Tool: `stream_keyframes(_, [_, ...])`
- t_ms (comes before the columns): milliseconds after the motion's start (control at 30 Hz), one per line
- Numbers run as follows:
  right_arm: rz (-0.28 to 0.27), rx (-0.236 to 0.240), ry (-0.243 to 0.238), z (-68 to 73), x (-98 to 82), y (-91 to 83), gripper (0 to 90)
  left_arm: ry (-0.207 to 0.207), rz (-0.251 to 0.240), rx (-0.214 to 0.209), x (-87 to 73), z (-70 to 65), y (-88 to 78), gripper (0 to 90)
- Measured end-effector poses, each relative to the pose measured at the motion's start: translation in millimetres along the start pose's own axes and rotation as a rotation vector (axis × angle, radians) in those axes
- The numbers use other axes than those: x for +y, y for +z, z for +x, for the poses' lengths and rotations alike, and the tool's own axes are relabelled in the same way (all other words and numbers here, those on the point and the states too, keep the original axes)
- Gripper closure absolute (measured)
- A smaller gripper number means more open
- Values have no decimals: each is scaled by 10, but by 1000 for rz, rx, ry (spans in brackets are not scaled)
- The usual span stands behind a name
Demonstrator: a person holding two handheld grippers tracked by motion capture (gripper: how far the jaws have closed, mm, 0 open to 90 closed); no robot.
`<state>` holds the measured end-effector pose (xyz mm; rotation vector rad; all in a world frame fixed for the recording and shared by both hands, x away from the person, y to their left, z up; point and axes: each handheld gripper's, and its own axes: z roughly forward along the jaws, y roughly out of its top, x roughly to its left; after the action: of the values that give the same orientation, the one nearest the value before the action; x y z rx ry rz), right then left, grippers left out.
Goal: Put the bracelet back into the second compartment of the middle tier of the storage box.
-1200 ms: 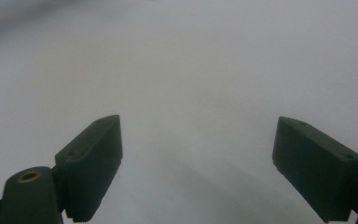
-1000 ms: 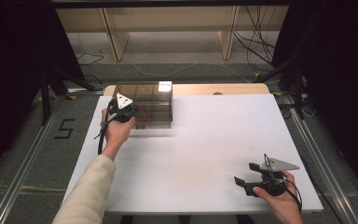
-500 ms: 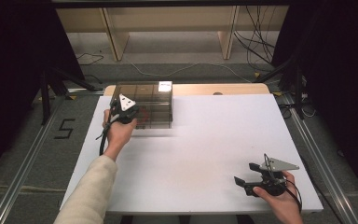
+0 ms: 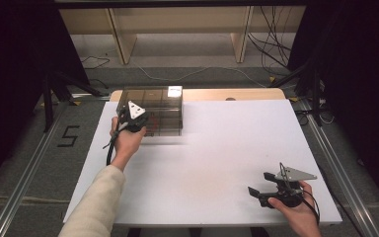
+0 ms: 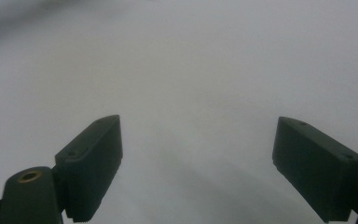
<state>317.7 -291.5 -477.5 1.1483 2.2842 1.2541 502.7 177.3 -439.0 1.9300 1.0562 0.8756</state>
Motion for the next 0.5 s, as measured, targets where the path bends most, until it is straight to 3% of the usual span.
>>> stream_keyframes(267, [0,-1,0,0,0,-1,168,-3,6,-7,-36,-28,19,881])
stream_keyframes(300, [0,-1,0,0,-1,-1,168,15,25,-10,-41,-16,8,881])
stream_keyframes(500, [-2,-1,0,2,-1,0,168,-3,22,-10,-66,-29,25,880])
